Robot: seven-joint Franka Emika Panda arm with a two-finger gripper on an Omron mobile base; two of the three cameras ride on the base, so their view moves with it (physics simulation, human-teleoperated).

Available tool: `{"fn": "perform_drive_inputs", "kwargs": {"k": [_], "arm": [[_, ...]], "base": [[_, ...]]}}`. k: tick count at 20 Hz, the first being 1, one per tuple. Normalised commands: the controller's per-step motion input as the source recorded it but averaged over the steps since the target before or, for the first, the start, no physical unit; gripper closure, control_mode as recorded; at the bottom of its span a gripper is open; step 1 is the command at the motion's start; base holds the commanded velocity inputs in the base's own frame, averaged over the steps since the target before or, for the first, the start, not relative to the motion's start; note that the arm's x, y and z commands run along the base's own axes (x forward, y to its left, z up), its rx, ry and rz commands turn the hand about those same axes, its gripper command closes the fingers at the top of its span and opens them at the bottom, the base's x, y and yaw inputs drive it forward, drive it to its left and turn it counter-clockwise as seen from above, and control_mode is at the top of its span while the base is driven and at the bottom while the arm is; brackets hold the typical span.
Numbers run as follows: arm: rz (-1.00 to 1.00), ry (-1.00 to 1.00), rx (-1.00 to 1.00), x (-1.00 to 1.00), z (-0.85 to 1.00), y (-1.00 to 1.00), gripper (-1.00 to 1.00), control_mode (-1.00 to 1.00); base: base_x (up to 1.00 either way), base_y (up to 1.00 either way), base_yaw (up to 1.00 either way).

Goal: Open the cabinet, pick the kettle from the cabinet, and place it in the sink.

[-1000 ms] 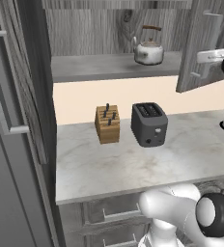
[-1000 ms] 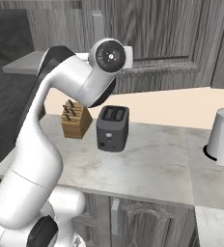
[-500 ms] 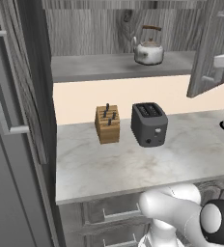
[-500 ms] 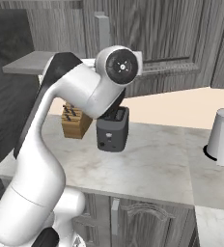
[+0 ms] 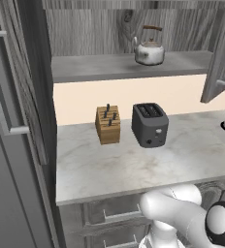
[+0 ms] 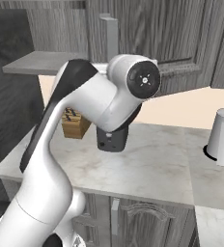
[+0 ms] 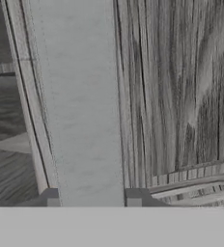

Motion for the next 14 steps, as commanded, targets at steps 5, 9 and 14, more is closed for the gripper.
{"fn": "perform_drive_inputs", "kwargs": {"k": [5, 9, 14], "arm": [[0.05, 0.00, 0.09, -0.36, 0.00, -0.61, 1.00, -1.00], [0.04, 0.00, 0.08, -0.33, 0.00, -0.59, 1.00, -1.00], [0.00, 0.00, 0.07, -0.28, 0.00, -0.56, 1.00, -1.00]], "base": [[0.00, 0.00, 0.00], [0.00, 0.00, 0.00], [0.00, 0.00, 0.00]]}}
